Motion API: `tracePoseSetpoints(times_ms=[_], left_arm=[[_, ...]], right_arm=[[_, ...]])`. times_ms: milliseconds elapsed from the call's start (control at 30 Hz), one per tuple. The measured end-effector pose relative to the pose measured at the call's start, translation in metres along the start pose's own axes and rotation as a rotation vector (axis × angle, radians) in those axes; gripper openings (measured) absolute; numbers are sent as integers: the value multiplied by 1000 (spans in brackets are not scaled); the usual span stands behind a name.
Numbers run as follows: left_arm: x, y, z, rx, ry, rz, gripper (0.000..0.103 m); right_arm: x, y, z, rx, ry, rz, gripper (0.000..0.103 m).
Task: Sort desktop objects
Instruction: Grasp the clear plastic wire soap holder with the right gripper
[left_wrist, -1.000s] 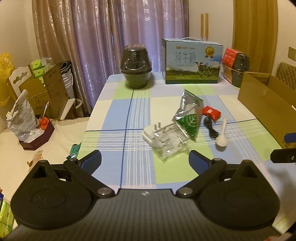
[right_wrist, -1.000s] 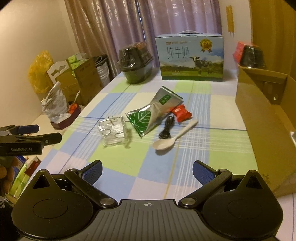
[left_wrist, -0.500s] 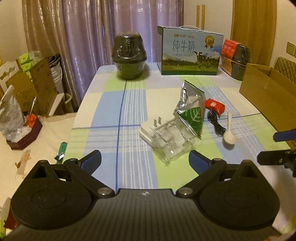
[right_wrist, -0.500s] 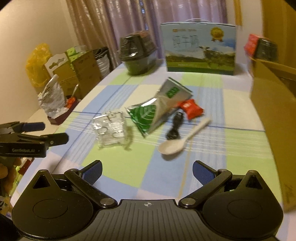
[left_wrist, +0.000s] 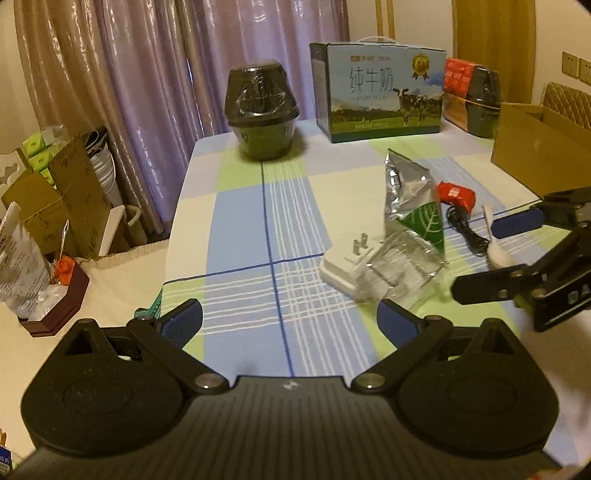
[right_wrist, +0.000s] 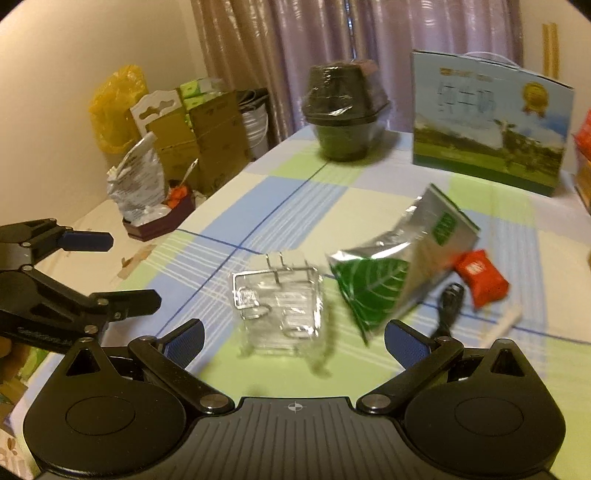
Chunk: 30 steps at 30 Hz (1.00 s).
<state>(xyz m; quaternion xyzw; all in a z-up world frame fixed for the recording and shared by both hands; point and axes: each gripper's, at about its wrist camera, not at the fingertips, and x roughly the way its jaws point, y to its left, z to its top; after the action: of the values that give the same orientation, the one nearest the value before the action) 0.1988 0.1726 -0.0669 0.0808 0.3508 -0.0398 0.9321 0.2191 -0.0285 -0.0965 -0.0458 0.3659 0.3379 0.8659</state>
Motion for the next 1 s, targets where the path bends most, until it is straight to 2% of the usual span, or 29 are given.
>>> tracePoseSetpoints(times_ms=[200,500,600,633,800,1000], left_arm=[[9,20,0,-63,16,23,99],[13,27,0,-58,20,40,99],[13,26,0,-61,19,36,99],[13,26,0,-61,17,33,99],[15,18,1,-55,13,4,99],[27,1,4,-21,12,-59,99]], right_arm=[[36,5,5,-9,23,15,101],[63,10,10,-28,41,4,99],[65,10,10,-42,50,-11,82],[65,8,9,-40,54,-6,66],[54,3,6,-42,67,-13,64],[28,-23,-10,29,67,-88,64]])
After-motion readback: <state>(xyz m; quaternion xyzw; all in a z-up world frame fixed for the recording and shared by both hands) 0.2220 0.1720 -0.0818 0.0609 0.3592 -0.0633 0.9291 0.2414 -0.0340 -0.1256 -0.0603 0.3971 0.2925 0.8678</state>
